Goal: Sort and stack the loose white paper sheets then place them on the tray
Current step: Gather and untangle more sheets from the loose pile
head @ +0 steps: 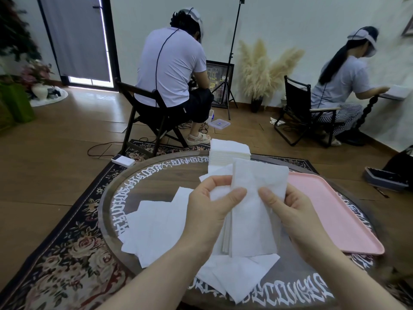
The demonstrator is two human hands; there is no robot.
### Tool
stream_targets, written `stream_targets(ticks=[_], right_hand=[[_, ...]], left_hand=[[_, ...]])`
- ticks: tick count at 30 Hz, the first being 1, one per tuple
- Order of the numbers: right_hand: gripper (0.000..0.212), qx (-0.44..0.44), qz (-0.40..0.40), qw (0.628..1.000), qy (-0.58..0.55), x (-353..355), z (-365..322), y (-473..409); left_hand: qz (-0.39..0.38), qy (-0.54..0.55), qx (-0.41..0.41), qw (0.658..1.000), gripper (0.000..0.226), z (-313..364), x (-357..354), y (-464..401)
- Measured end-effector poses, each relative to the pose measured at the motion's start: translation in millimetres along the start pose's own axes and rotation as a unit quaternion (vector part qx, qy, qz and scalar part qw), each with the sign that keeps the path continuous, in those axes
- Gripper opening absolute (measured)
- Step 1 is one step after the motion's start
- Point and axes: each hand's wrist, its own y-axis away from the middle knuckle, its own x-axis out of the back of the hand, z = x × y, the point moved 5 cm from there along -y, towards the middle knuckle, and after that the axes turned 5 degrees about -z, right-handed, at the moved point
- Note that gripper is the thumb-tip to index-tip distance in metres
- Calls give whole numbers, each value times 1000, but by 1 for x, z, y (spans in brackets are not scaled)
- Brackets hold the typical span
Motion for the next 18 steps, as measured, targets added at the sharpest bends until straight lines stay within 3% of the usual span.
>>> stream_targets(ticks=[3, 6, 9, 11, 14, 18], right_hand=[[33, 23, 17, 999, 25, 1, -2, -1], [54, 111, 64, 965, 228, 10, -22, -2], [54, 126, 8, 938, 324, 11, -28, -5], [40, 81, -27, 956, 281, 11, -22, -7], [35, 19, -30, 993, 114, 16, -12, -8], [36, -69, -82, 993, -54, 11, 1, -6]], left_hand=[[12, -27, 0, 1000, 14, -1, 4, -2], [-8, -96, -10, 995, 12, 1, 6, -4], [-61, -169, -25, 983, 10, 2, 0, -3], [-66, -164, -21, 984, 12, 1, 0, -3], [-26, -98, -9, 995, 12, 0, 6, -6], [-3, -26, 8, 1000, 4, -2, 8, -8]])
